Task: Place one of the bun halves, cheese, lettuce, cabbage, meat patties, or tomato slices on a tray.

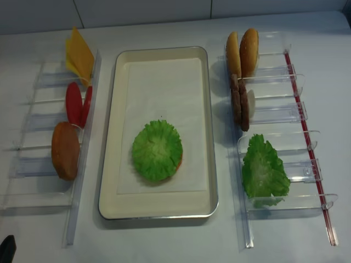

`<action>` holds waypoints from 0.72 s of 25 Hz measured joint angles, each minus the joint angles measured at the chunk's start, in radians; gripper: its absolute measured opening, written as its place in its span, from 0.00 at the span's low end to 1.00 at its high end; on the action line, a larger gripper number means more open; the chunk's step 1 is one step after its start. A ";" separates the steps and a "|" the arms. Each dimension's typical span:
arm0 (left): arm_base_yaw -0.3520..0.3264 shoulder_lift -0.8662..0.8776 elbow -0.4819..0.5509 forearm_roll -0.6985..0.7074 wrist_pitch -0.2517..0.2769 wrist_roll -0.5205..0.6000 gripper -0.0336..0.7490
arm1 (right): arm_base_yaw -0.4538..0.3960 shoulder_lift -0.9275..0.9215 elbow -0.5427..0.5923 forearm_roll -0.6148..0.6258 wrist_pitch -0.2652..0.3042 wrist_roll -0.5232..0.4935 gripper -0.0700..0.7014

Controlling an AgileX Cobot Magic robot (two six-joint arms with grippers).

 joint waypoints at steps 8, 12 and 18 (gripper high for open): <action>0.000 0.000 0.000 0.000 0.000 0.000 0.63 | -0.002 -0.180 0.037 -0.011 0.010 0.000 0.86; 0.000 0.000 0.000 0.000 -0.002 0.000 0.63 | -0.002 -0.180 0.070 0.002 0.015 -0.031 0.86; 0.000 0.000 0.000 0.000 -0.002 0.000 0.63 | -0.002 -0.180 0.071 0.026 0.015 -0.093 0.84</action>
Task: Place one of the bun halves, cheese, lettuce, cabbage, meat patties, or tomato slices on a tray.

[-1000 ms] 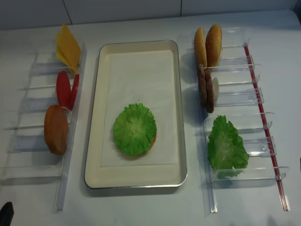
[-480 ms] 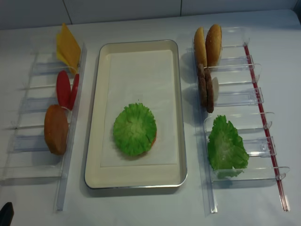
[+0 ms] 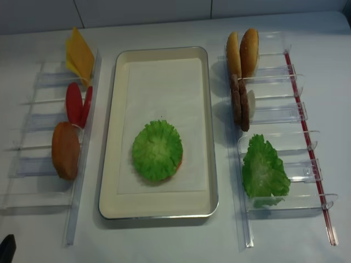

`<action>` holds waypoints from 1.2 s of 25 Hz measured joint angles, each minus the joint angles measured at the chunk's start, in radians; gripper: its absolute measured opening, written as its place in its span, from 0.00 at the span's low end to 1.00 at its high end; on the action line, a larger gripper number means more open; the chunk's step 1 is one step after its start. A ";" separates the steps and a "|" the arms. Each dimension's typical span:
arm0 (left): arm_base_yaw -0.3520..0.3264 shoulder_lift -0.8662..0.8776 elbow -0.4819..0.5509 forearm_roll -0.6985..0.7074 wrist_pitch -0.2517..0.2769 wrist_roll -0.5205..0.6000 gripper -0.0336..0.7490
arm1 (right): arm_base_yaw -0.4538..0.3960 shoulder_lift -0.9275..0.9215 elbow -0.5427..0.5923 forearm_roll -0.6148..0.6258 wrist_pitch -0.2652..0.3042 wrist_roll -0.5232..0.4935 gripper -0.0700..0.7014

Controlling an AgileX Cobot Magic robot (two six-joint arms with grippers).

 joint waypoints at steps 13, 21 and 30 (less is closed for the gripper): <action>0.000 0.000 0.000 0.000 0.000 0.000 0.63 | -0.002 0.000 0.000 0.002 0.000 -0.006 0.77; 0.000 0.000 0.000 0.000 0.000 0.000 0.63 | -0.047 0.000 0.000 0.004 -0.002 -0.007 0.77; 0.000 0.000 0.000 0.000 0.000 0.000 0.63 | -0.132 0.000 0.000 0.004 -0.002 -0.007 0.77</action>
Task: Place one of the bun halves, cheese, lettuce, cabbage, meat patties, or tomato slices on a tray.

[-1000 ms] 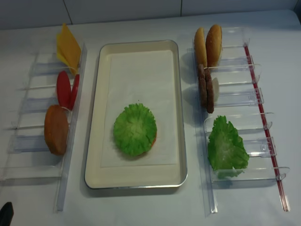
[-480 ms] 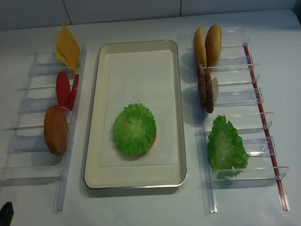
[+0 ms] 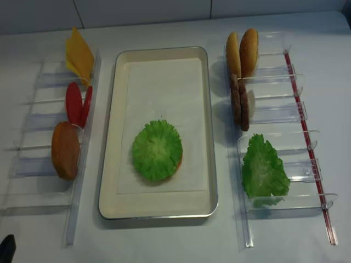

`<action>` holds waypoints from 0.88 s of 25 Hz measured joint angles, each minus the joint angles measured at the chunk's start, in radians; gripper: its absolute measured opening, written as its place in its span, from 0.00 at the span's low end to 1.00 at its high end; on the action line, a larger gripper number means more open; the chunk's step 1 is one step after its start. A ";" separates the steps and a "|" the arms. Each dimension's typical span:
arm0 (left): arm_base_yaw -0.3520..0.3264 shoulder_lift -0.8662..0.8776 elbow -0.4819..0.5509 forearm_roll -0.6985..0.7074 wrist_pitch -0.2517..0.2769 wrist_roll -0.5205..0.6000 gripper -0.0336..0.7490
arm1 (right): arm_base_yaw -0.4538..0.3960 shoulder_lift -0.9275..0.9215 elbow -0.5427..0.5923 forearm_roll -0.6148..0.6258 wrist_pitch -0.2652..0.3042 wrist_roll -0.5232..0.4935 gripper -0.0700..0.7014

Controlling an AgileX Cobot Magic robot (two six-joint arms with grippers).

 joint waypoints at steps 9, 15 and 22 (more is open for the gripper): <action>0.000 0.000 0.000 0.000 0.000 0.000 0.63 | 0.000 0.000 0.000 0.000 0.000 0.000 0.77; 0.000 0.000 0.000 0.000 0.000 0.000 0.63 | 0.000 0.000 0.000 0.000 0.000 0.000 0.77; 0.000 0.000 0.000 0.000 0.000 0.000 0.63 | 0.000 0.000 0.000 0.000 0.000 0.000 0.77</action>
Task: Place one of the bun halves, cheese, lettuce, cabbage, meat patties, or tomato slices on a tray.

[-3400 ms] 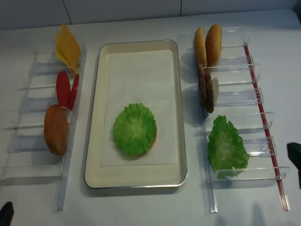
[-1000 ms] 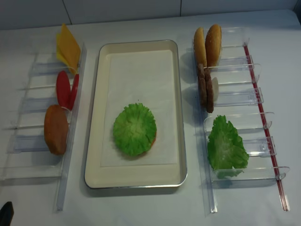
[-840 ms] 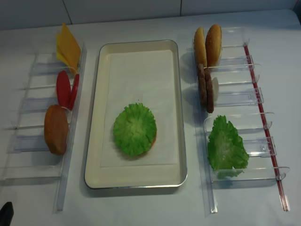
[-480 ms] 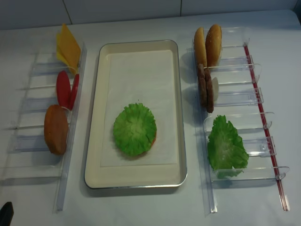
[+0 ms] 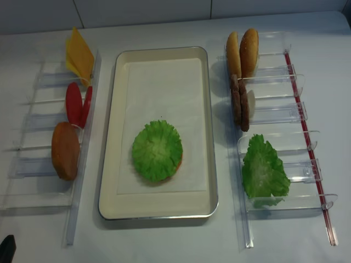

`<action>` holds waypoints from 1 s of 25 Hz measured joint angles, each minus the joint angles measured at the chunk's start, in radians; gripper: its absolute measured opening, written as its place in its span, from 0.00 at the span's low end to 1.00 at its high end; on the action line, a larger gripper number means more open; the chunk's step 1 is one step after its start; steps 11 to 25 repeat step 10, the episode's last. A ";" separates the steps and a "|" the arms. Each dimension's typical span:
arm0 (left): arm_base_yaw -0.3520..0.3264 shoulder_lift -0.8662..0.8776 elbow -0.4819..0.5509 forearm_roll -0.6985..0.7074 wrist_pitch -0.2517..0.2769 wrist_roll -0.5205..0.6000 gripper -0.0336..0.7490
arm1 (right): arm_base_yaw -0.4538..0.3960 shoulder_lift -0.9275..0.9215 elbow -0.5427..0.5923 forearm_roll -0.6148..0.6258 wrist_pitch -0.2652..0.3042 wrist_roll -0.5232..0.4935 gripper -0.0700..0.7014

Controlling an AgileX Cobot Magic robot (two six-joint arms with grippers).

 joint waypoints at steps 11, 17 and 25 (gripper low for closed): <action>0.000 0.000 0.000 0.000 0.000 0.000 0.63 | 0.000 0.000 0.000 0.000 0.000 0.000 0.77; 0.000 0.000 0.000 0.000 0.000 0.000 0.63 | 0.000 0.000 0.000 0.000 0.000 0.000 0.77; 0.000 0.000 0.000 0.000 0.000 0.000 0.63 | 0.000 0.000 0.000 0.000 0.000 0.000 0.77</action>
